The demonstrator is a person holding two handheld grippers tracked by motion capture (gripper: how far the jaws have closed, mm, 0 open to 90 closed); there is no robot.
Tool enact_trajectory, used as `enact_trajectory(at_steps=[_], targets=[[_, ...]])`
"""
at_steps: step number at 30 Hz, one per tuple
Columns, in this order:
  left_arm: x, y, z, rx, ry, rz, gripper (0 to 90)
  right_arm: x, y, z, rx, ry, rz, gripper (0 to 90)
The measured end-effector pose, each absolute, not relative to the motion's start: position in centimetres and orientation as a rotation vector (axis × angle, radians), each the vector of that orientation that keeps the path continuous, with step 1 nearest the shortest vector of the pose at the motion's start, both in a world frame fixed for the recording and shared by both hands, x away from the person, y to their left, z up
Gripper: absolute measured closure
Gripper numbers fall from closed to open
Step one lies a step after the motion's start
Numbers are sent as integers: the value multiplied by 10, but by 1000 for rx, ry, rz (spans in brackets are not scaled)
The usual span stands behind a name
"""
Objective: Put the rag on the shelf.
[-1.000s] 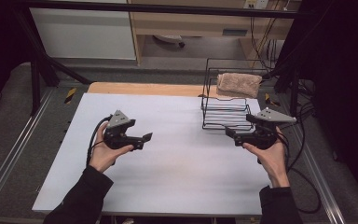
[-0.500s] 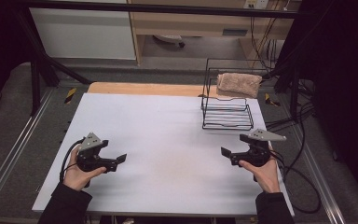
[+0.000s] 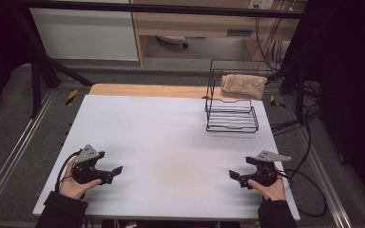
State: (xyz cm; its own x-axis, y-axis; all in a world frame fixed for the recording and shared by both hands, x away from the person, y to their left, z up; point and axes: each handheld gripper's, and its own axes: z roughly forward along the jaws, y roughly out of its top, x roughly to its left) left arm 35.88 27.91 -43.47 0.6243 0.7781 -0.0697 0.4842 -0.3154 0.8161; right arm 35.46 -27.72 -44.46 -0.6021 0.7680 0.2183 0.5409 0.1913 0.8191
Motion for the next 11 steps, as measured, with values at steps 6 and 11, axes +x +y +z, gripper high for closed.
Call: enact_trajectory(at_steps=[6,11], targets=[[359,284,-442,1993,1008,427,52,351,-280,-449,1241,2244,1362,6],[358,281,-444,2004,1001,426,53,352,-280,-448,1243,2237,1369,6]])
